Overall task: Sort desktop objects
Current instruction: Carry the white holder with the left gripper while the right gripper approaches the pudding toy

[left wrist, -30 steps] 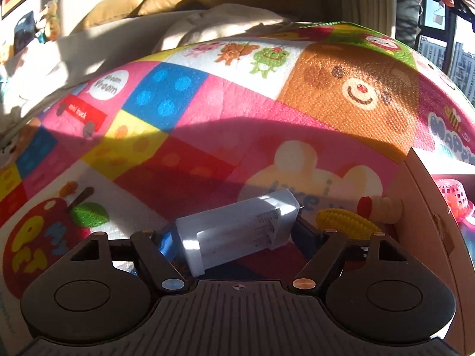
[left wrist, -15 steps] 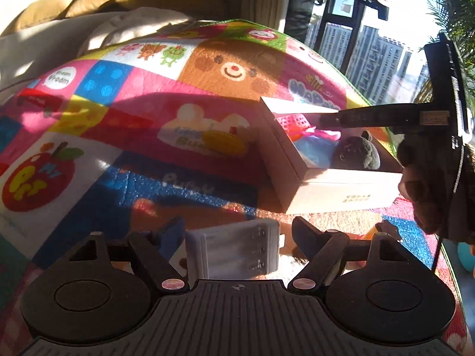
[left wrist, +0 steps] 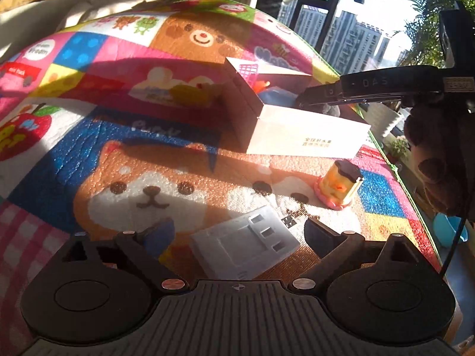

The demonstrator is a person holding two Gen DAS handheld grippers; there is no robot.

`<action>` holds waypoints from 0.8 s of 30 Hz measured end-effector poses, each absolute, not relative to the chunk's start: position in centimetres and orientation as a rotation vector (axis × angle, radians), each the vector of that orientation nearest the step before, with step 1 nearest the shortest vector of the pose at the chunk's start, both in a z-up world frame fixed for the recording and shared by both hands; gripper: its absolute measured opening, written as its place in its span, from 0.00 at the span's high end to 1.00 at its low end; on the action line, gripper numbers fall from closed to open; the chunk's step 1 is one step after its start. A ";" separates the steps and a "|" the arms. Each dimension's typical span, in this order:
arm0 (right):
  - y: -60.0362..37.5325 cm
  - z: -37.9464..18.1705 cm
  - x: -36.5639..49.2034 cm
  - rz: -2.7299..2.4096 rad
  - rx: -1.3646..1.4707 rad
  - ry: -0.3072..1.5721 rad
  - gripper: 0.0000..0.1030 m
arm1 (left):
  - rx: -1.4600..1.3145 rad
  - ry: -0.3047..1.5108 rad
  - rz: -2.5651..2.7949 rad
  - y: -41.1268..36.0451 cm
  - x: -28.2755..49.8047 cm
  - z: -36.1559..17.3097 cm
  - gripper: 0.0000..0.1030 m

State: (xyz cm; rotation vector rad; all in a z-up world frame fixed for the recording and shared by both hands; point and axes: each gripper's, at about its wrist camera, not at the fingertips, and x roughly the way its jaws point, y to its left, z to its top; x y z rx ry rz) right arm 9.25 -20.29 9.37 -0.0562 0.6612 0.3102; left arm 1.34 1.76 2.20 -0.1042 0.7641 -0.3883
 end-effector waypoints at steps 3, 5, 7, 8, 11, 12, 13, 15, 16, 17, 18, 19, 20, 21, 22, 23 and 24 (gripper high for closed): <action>-21.6 9.8 5.6 0.248 -0.121 0.569 0.24 | -0.088 0.791 -0.389 1.5 1.1 1.6 0.04; -22.3 9.6 3.9 0.216 -0.141 0.555 0.07 | -0.067 0.792 -0.390 1.1 0.7 1.4 0.04; -23.0 8.8 2.6 0.204 -0.128 0.571 0.00 | -0.051 0.798 -0.404 0.7 0.3 1.4 0.03; -23.2 8.3 2.0 0.198 -0.122 0.586 0.00 | -0.051 0.800 -0.412 0.5 0.0 1.4 0.03; -23.2 6.2 0.6 0.166 -0.134 0.629 0.00 | -0.052 0.808 -0.428 -0.3 -0.6 1.5 0.02; -23.2 5.6 0.3 0.155 -0.136 0.643 0.00 | -0.055 0.811 -0.433 -0.6 -0.7 1.5 0.02; -23.2 5.0 0.0 0.147 -0.136 0.652 0.00 | -0.060 0.814 -0.438 -0.9 -0.7 1.6 0.02; -23.3 4.1 -0.6 0.132 -0.130 0.664 0.00 | -0.065 0.813 -0.432 -1.5 -0.5 1.6 0.01; -23.4 3.8 -0.8 0.127 -0.121 0.668 0.00 | -0.062 0.812 -0.419 -2.0 -0.2 1.6 0.01; -23.6 3.6 -0.9 0.121 -0.107 0.672 0.00 | -0.060 0.811 -0.408 -2.4 0.1 1.6 0.01; -23.8 3.4 -1.0 0.116 -0.093 0.676 0.00 | -0.058 0.812 -0.401 -2.9 0.4 1.6 0.01; -24.1 3.3 -1.0 0.109 -0.082 0.679 0.00 | -0.055 0.815 -0.393 -3.3 0.8 1.5 0.01; -24.4 3.1 -1.0 0.099 -0.068 0.683 0.00 | -0.049 0.817 -0.384 -3.8 1.2 1.4 0.00; -24.8 2.9 -1.0 0.090 -0.056 0.687 0.00 | -0.036 0.815 -0.374 -4.2 1.5 1.3 0.00; -25.0 2.8 -1.0 0.082 -0.046 0.692 0.00 | -0.011 0.809 -0.362 -4.7 1.7 1.2 0.00; -25.4 2.5 -1.0 0.074 -0.034 0.701 0.00 | 0.017 0.807 -0.351 -5.1 1.9 1.1 0.00; -25.6 2.3 -1.0 0.068 -0.026 0.707 0.00 | 0.038 0.805 -0.341 -5.4 2.0 1.0 0.00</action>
